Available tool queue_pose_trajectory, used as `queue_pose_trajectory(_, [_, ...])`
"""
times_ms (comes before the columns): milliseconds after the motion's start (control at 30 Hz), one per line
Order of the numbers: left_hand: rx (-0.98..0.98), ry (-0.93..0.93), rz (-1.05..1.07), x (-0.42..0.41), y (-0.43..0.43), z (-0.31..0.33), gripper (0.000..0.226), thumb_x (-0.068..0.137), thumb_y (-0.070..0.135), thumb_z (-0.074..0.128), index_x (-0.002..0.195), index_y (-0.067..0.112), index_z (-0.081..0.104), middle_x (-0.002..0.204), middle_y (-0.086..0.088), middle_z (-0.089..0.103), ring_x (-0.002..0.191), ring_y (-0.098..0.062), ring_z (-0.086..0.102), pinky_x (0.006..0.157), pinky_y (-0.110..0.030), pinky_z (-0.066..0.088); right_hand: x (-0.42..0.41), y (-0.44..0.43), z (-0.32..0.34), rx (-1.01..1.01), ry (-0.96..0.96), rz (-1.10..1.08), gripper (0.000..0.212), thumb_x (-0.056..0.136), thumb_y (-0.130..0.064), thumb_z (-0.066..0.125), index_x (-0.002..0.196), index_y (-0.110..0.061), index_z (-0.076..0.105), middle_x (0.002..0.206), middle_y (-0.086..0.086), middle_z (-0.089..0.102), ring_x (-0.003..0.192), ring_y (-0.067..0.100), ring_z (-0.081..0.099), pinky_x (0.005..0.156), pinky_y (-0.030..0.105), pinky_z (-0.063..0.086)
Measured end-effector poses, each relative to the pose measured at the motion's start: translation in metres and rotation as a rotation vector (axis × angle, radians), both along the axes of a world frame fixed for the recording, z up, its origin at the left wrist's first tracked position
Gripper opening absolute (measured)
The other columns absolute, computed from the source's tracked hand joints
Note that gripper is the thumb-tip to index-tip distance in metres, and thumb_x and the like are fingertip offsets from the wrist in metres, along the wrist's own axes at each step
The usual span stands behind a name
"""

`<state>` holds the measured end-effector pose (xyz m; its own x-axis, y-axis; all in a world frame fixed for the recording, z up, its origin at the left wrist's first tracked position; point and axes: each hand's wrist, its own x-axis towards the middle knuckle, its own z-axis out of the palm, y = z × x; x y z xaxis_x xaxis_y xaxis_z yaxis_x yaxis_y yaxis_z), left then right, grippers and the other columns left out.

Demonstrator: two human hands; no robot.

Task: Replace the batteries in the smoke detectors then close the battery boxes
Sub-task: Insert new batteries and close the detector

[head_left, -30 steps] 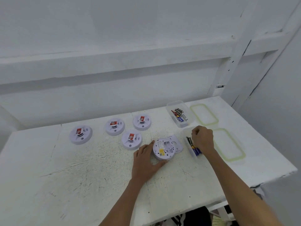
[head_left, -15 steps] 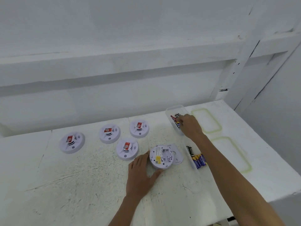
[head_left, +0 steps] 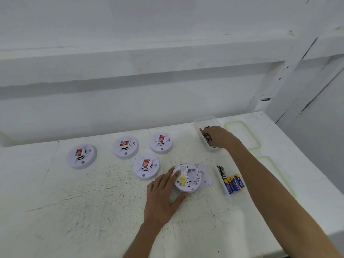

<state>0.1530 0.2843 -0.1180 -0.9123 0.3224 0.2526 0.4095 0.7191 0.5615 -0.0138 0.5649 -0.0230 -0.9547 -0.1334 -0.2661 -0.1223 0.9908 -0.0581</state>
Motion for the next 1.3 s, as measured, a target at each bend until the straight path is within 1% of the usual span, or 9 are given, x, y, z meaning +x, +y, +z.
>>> queue_pose_trajectory(100, [-0.005,-0.001,0.009,0.000,0.000,0.000,0.070,0.093,0.071,0.053,0.153,0.039,0.037,0.163,0.027,0.023,0.141,-0.003,0.036,0.109,-0.032,0.036,0.002,0.003,0.000,-0.038,0.017,-0.041,0.040,0.084,-0.010,0.060,0.124,-0.013,0.053,0.110,0.009,0.062,0.096,0.026,0.059,0.071,0.033,0.046])
queue_pose_trajectory(233, [-0.005,-0.004,0.007,0.000,0.000,0.000,0.070,0.093,0.072,0.052,0.153,0.040,0.036,0.162,0.027,0.024,0.142,-0.003,0.035,0.109,-0.033,0.036,0.007,0.011,-0.001,-0.224,0.135,-0.156,0.040,0.076,-0.021,0.069,0.111,-0.017,0.050,0.093,0.007,0.066,0.077,0.023,0.058,0.061,0.033,0.049])
queue_pose_trajectory(467, [-0.017,-0.016,0.017,0.000,0.000,0.000,0.071,0.093,0.073,0.050,0.154,0.040,0.034,0.162,0.027,0.024,0.142,-0.002,0.034,0.111,-0.032,0.034,0.023,0.009,0.002,-0.736,0.376,-0.459,0.040,0.072,-0.018,0.078,0.101,-0.022,0.051,0.076,0.000,0.069,0.069,0.025,0.066,0.061,0.028,0.051])
queue_pose_trajectory(567, [-0.024,-0.024,0.020,0.000,-0.001,-0.001,0.070,0.093,0.072,0.051,0.154,0.041,0.034,0.162,0.027,0.025,0.142,-0.002,0.034,0.111,-0.032,0.035,0.035,-0.002,0.007,-0.858,0.444,-0.556,0.026,0.077,-0.025,0.072,0.091,-0.031,0.051,0.064,-0.001,0.069,0.075,0.029,0.067,0.072,0.039,0.057])
queue_pose_trajectory(733, [-0.034,-0.017,0.025,0.000,0.001,0.000,0.071,0.093,0.074,0.049,0.153,0.039,0.038,0.160,0.023,0.032,0.141,-0.003,0.037,0.110,-0.033,0.036,0.074,-0.037,0.015,-0.837,0.496,-0.507,0.018,0.084,-0.019,0.067,0.094,-0.022,0.052,0.066,0.000,0.068,0.058,0.015,0.062,0.056,0.028,0.051])
queue_pose_trajectory(967, [-0.001,-0.013,0.021,-0.001,0.000,-0.001,0.070,0.095,0.073,0.042,0.153,0.035,0.040,0.160,0.015,0.037,0.141,-0.009,0.040,0.109,-0.037,0.039,0.116,-0.078,0.006,-0.806,0.417,-0.376,0.012,0.091,-0.019,0.064,0.096,-0.019,0.053,0.063,-0.003,0.069,0.058,0.003,0.065,0.060,0.023,0.054])
queue_pose_trajectory(1100, [0.017,-0.017,0.013,-0.001,0.000,-0.002,0.067,0.095,0.068,0.049,0.152,0.034,0.041,0.161,0.014,0.036,0.142,-0.010,0.040,0.109,-0.036,0.038,0.127,-0.087,-0.009,-0.726,0.423,-0.329,0.010,0.093,-0.020,0.063,0.098,-0.019,0.054,0.056,0.000,0.064,0.050,0.011,0.060,0.052,0.029,0.052])
queue_pose_trajectory(1167, [0.027,-0.019,0.016,-0.001,0.000,-0.002,0.066,0.095,0.067,0.049,0.152,0.033,0.042,0.161,0.012,0.037,0.142,-0.012,0.040,0.109,-0.036,0.038,0.132,-0.089,-0.014,-0.695,0.427,-0.335,0.010,0.094,-0.023,0.064,0.097,-0.019,0.055,0.059,0.000,0.065,0.051,0.010,0.060,0.048,0.022,0.047])
queue_pose_trajectory(1300, [0.030,-0.021,0.020,-0.001,0.000,-0.004,0.066,0.095,0.066,0.049,0.152,0.033,0.041,0.161,0.011,0.037,0.144,-0.012,0.038,0.109,-0.038,0.038,0.138,-0.093,-0.020,-0.712,0.422,-0.340,0.010,0.093,-0.023,0.067,0.094,-0.019,0.057,0.076,-0.002,0.068,0.065,0.010,0.064,0.056,0.023,0.052])
